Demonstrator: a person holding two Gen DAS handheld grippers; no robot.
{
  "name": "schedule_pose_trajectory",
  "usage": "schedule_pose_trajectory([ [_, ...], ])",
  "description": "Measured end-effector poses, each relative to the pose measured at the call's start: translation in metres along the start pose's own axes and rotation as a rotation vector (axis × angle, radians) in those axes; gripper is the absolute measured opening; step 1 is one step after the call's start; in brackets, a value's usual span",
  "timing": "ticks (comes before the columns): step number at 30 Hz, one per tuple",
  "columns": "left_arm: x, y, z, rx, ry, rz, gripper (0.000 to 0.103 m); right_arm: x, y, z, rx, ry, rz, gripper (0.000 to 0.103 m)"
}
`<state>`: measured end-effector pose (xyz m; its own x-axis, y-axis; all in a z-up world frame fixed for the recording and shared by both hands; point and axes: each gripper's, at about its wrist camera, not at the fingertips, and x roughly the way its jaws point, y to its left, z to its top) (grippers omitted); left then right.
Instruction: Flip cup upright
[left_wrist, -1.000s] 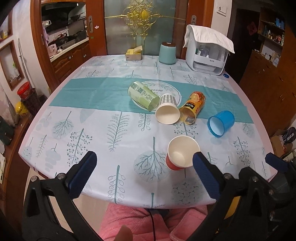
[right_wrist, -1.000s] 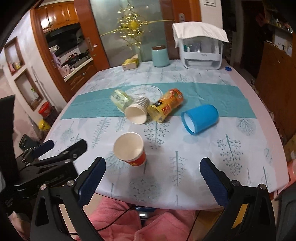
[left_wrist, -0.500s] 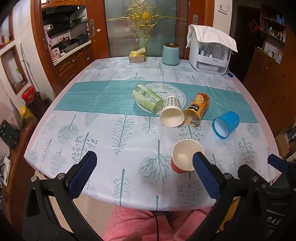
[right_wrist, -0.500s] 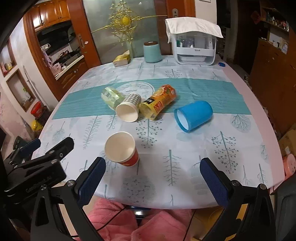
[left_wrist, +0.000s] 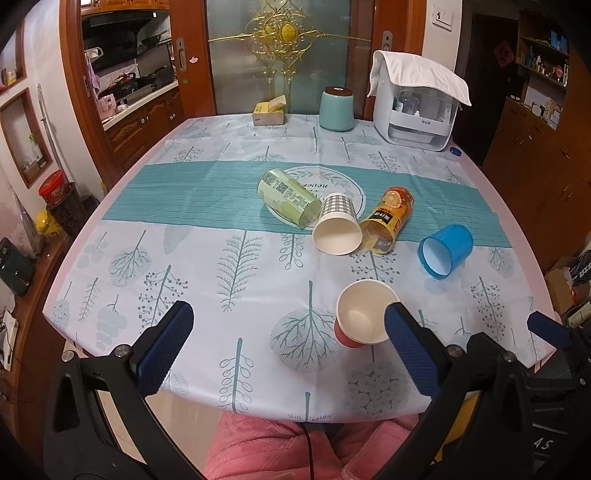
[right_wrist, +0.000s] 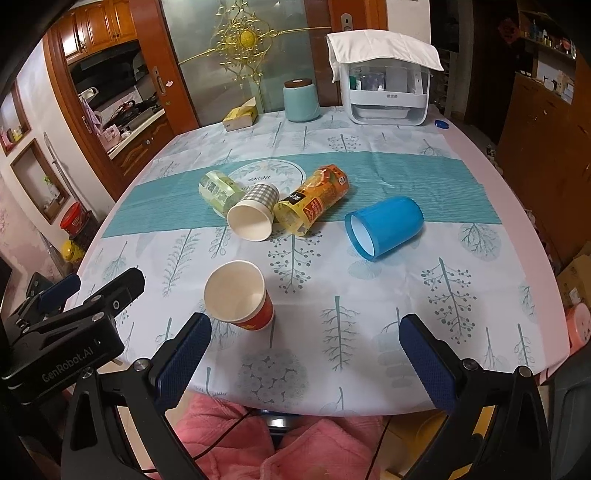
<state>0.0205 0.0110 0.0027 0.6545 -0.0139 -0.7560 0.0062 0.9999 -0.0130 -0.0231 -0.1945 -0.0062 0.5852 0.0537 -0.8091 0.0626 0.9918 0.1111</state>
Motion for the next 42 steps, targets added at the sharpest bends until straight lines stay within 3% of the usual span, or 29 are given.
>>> schedule_pose_trajectory([
  [42,0.017,-0.001,-0.007,-0.004,0.055,-0.026,0.103,0.014,-0.003,-0.004,0.009,0.026,-0.008,0.103],
])
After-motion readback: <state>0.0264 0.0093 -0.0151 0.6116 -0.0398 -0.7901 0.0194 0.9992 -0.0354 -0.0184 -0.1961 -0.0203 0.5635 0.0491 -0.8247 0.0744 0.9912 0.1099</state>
